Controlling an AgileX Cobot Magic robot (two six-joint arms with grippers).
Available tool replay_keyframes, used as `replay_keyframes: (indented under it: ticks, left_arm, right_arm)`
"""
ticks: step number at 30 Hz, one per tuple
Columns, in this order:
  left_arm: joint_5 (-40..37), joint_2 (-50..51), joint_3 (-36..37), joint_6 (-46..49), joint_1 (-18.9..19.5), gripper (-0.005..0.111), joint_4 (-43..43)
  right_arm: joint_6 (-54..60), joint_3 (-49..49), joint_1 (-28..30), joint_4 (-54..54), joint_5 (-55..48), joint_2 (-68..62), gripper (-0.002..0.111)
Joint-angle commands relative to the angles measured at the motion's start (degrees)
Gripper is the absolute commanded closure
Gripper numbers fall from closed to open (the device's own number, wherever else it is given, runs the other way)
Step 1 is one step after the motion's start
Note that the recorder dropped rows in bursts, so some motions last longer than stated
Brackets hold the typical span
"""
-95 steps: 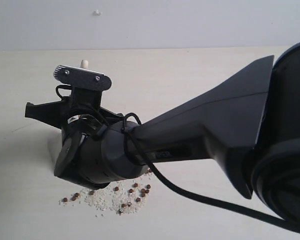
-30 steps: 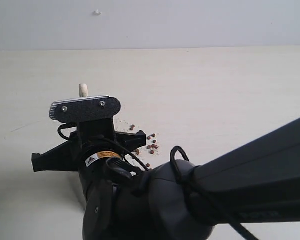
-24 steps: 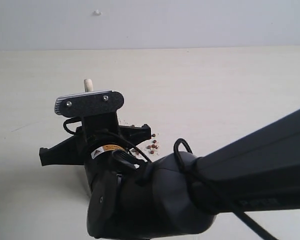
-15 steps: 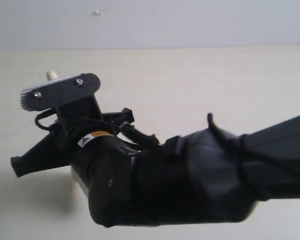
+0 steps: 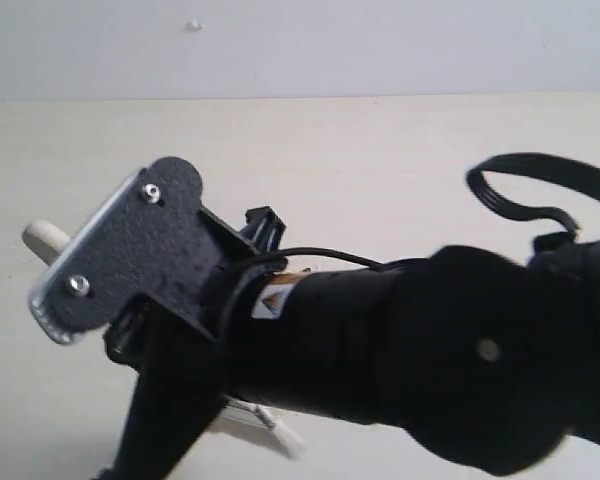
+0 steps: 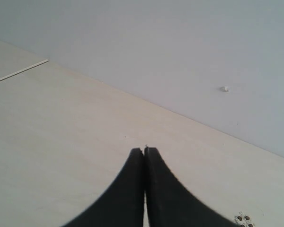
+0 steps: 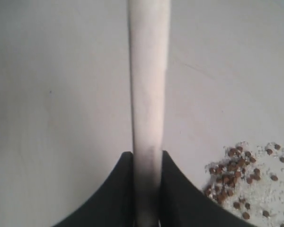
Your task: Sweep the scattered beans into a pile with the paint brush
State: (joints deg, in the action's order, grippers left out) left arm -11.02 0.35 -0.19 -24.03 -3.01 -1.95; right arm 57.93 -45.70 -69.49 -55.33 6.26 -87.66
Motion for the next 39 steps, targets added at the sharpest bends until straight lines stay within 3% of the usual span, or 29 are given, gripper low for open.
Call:
replay_keyframes:
  ticks: [1, 6, 13, 16, 20, 23, 30, 35, 39]
  left_arm:
    - [-0.1, -0.3, 0.2, -0.2, -0.4, 0.107, 0.1]
    - [-0.1, -0.3, 0.2, -0.2, -0.4, 0.107, 0.1]
    - [-0.1, -0.3, 0.2, -0.2, -0.4, 0.107, 0.1]
    - [-0.1, -0.3, 0.2, -0.2, -0.4, 0.107, 0.1]
    - [-0.1, -0.3, 0.2, -0.2, -0.4, 0.107, 0.1]
    - [-0.1, -0.3, 0.2, -0.2, -0.4, 0.107, 0.1]
    - [-0.1, -0.3, 0.2, -0.2, -0.4, 0.107, 0.1]
    - [-0.1, -0.3, 0.2, -0.2, -0.4, 0.107, 0.1]
    - [-0.1, -0.3, 0.2, -0.2, -0.4, 0.107, 0.1]
  right_arm:
    - [0.8, 4.9, 0.4, 8.0, -0.6, 5.1, 0.108]
    - [1.7, 4.7, 0.4, 16.0, -9.8, 7.2, 0.108]
    - [5.1, 3.6, 0.4, 13.7, -15.4, 7.1, 0.108]
    - [16.3, 2.1, 0.4, 7.4, -21.3, 6.5, 0.108]
    - [41.1, -1.9, 1.7, -8.8, -36.6, 4.9, 0.108]
    - [52.9, -3.3, 7.6, -19.0, -47.5, 3.5, 0.108]
    - [60.2, -0.1, 26.0, -30.5, -76.2, -2.4, 0.108]
    - [63.3, 3.4, 31.6, -37.5, -75.5, -8.5, 0.108]
    - [63.3, 0.6, 31.7, -37.5, -68.4, -15.0, 0.108]
